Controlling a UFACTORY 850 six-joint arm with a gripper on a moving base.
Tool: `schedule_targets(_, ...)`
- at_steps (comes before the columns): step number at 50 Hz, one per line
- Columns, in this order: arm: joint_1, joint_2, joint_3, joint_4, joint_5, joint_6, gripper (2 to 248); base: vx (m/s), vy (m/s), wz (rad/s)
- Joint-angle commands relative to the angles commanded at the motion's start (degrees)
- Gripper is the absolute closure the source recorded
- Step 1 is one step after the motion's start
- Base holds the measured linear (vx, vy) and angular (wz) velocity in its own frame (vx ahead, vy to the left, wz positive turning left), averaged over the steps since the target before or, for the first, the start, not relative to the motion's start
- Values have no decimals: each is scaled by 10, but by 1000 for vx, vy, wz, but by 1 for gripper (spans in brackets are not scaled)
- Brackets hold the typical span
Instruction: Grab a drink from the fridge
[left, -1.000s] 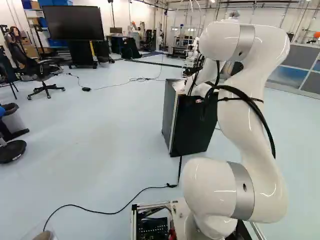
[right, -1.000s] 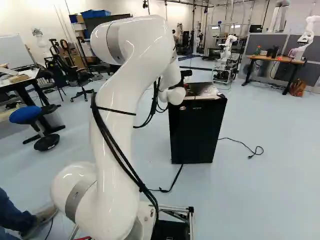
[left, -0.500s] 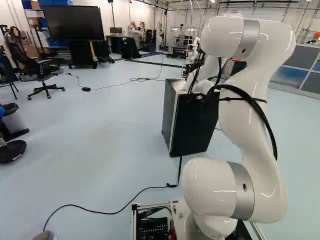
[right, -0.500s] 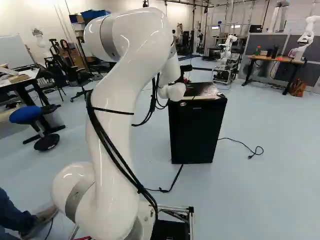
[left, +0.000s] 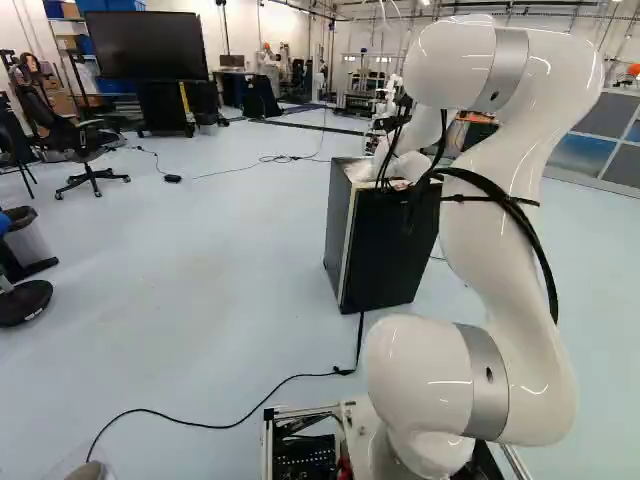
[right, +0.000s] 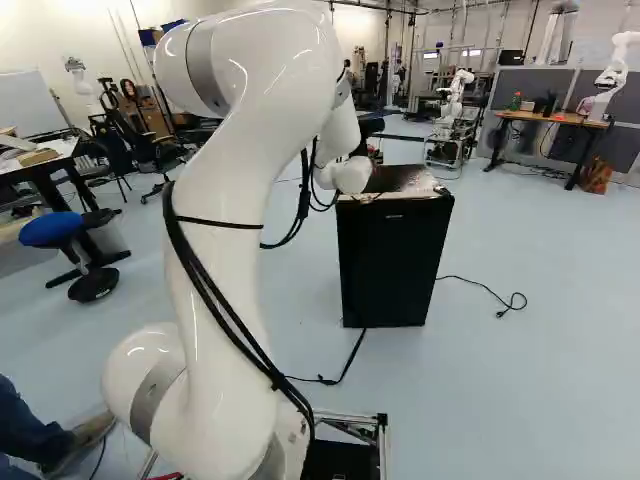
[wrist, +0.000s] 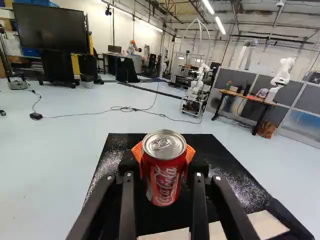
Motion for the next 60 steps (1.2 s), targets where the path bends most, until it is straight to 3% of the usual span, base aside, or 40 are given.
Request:
schedule_targets(30,8,22,28,6,0,0,152,0,0,0)
schedule_targets(60,33,88,115,25,1,0,152,0,0,0)
